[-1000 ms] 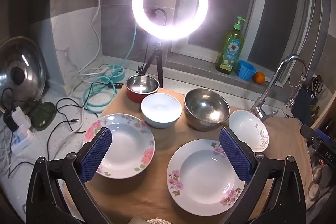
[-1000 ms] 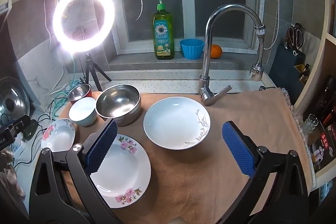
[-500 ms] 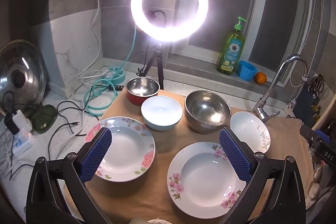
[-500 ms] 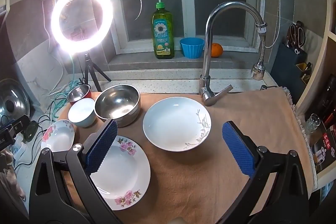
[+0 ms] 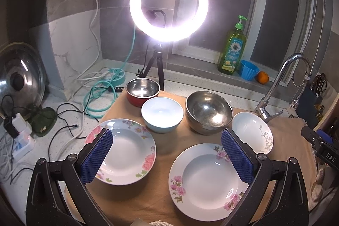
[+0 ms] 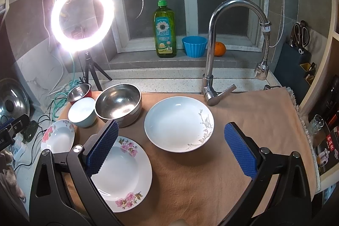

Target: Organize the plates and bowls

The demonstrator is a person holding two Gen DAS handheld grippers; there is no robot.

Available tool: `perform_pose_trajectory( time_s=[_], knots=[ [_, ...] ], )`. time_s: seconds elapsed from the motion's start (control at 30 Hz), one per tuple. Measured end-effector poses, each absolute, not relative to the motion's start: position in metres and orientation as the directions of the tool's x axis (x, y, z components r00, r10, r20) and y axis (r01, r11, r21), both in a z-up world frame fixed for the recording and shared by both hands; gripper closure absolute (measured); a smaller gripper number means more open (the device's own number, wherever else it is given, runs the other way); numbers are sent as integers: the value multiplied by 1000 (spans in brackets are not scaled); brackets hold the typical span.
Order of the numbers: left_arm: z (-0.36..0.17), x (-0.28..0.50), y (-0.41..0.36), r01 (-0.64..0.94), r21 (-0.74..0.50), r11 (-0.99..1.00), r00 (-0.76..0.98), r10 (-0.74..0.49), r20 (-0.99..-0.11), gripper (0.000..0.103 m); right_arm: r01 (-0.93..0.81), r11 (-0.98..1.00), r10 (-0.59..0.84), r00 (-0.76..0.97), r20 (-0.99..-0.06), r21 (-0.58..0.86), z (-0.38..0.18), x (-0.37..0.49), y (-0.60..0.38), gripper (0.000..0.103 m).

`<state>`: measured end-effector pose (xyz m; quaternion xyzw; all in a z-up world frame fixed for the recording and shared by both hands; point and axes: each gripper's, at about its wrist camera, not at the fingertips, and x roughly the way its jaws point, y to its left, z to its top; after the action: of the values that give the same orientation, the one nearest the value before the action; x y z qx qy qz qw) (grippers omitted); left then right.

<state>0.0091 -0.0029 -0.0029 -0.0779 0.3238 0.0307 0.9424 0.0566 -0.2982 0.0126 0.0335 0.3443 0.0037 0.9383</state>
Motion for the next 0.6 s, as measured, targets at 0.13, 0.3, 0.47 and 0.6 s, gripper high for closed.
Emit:
perform_pose_trajectory(
  time_s=[0.13, 0.3, 0.47, 0.6],
  knots=[
    [-3, 10, -3, -105, -127, 986, 786, 4, -618, 1, 14, 998, 32, 763, -646, 66, 12, 56, -299, 1],
    [-2, 10, -3, -104, -125, 987, 786, 5, -618, 1, 14, 998, 32, 763, -646, 66, 11, 56, -298, 1],
    [-2, 10, -2, -102, -126, 987, 787, 2, -617, 1, 13, 998, 34, 762, -646, 68, 11, 56, -299, 1],
    [-1, 10, -1, -99, -125, 987, 787, 1, -617, 1, 11, 998, 35, 764, -644, 68, 11, 55, -297, 1]
  ],
)
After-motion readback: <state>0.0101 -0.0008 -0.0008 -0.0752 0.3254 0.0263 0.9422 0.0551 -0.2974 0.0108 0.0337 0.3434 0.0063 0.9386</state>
